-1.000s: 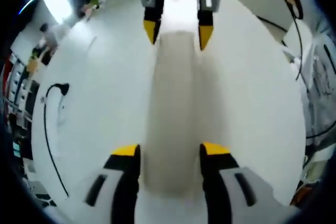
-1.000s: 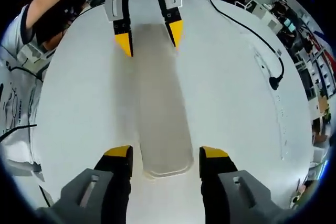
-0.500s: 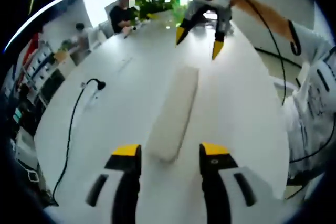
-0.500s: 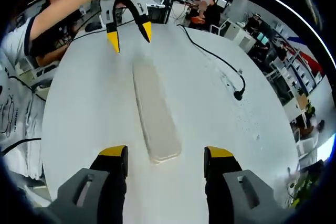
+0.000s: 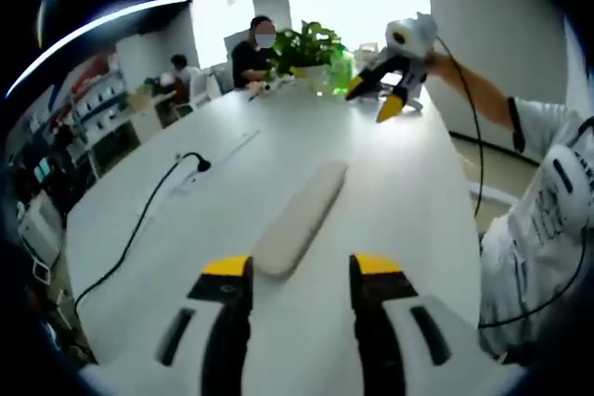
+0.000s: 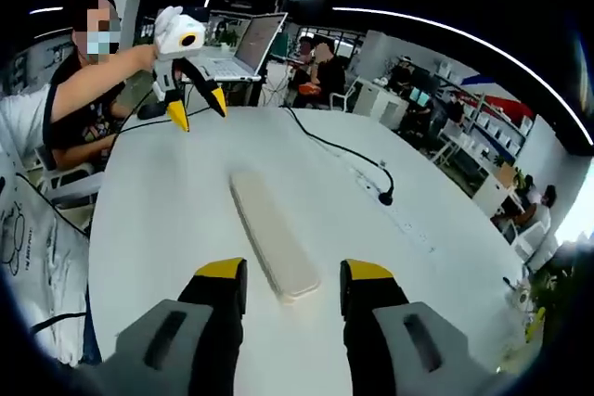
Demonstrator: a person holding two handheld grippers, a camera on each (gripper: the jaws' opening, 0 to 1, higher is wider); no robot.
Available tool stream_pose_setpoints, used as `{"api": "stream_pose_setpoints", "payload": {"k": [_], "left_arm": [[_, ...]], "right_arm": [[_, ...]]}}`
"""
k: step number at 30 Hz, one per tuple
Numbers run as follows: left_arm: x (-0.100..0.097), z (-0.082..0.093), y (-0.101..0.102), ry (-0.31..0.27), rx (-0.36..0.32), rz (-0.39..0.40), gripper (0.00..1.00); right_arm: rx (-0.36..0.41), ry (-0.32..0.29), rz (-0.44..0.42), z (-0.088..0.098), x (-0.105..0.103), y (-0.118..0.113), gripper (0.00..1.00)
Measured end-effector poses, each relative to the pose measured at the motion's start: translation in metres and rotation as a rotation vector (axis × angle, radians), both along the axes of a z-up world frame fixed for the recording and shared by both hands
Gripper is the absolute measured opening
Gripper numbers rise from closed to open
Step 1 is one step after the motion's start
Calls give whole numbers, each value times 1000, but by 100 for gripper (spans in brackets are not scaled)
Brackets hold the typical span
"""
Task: Arrange the utensils inside the cutlery case until each visible utensil rests in its matching compartment.
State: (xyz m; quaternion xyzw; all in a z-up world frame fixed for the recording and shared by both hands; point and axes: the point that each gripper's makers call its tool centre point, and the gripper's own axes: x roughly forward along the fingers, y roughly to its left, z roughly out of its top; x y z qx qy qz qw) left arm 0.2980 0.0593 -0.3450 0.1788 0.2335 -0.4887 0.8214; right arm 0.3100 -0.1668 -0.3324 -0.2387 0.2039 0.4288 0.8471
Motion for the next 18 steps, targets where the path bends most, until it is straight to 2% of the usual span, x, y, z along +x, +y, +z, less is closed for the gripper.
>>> {"api": "stream_pose_setpoints", "payload": {"k": [5,9,13,14,18], "left_arm": [[-9,16,-5,-10,-145,74,42],[-20,25,-7,-26,-206,91,41],[-32,41,-10,-98,-260,109,42],[-31,46,-9,-115,-283,140,44],[-42,61,-12,-151,-365,162,42]], "right_arm": [[111,-16,-16,13,-13,2,40],[200,-12,-18,20,-26,1,41],[244,-23,-20,24,-36,1,41],[259,-29,-12,26,-40,3,42],[368,-48,-3,37,-51,11,44]]}}
